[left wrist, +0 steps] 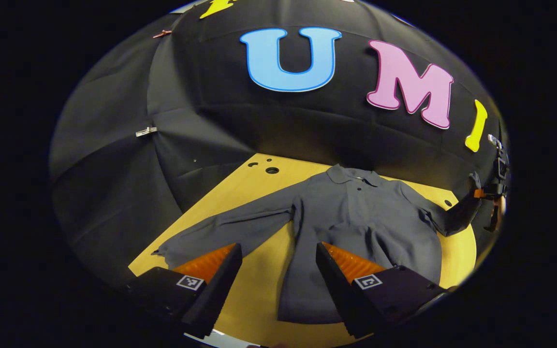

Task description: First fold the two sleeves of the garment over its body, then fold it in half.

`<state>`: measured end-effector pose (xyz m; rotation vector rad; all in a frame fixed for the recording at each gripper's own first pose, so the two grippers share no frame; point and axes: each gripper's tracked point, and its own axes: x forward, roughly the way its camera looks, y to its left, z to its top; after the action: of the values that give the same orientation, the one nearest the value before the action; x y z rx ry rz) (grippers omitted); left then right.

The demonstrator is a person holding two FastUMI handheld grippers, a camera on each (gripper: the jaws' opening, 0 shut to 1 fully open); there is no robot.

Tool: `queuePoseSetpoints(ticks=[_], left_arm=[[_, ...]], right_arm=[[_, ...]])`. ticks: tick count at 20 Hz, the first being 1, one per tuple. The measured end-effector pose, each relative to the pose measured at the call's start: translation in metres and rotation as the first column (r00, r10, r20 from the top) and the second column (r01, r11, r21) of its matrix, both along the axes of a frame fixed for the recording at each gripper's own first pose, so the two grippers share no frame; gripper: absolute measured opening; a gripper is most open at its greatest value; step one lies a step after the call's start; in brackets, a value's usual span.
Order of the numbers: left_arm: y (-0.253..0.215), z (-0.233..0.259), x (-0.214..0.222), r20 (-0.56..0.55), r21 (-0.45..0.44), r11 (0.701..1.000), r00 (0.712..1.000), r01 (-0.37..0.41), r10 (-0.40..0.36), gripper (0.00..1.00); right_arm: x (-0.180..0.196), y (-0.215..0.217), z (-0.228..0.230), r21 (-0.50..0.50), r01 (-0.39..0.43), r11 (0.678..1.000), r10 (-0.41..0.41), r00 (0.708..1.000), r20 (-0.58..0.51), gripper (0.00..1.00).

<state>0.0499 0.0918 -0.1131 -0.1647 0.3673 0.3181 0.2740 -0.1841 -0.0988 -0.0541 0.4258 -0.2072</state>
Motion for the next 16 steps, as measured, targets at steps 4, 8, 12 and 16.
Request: queuePoseSetpoints(ticks=[4, 8, 12, 16], left_arm=[[0.031, 0.000, -0.013, 0.004, 0.024, 0.999, 0.999, -0.034, 0.034, 0.97], [0.054, -0.009, -0.024, -0.014, -0.012, 0.998, 0.998, -0.064, 0.064, 0.97], [0.076, -0.016, -0.035, -0.026, -0.032, 0.993, 0.994, -0.110, 0.109, 0.97], [0.098, -0.025, -0.050, -0.047, -0.074, 0.982, 0.984, -0.173, 0.170, 0.97]], right_arm=[[0.022, 0.075, 0.020, 0.010, -0.096, 0.995, 0.095, 0.995, 0.030, 0.09], [0.039, 0.154, 0.023, 0.014, -0.193, 0.981, 0.193, 0.981, 0.033, 0.09], [0.050, 0.237, 0.033, 0.009, -0.304, 0.953, 0.303, 0.952, 0.042, 0.09], [0.059, 0.320, 0.030, 0.010, -0.404, 0.915, 0.403, 0.914, 0.038, 0.09]])
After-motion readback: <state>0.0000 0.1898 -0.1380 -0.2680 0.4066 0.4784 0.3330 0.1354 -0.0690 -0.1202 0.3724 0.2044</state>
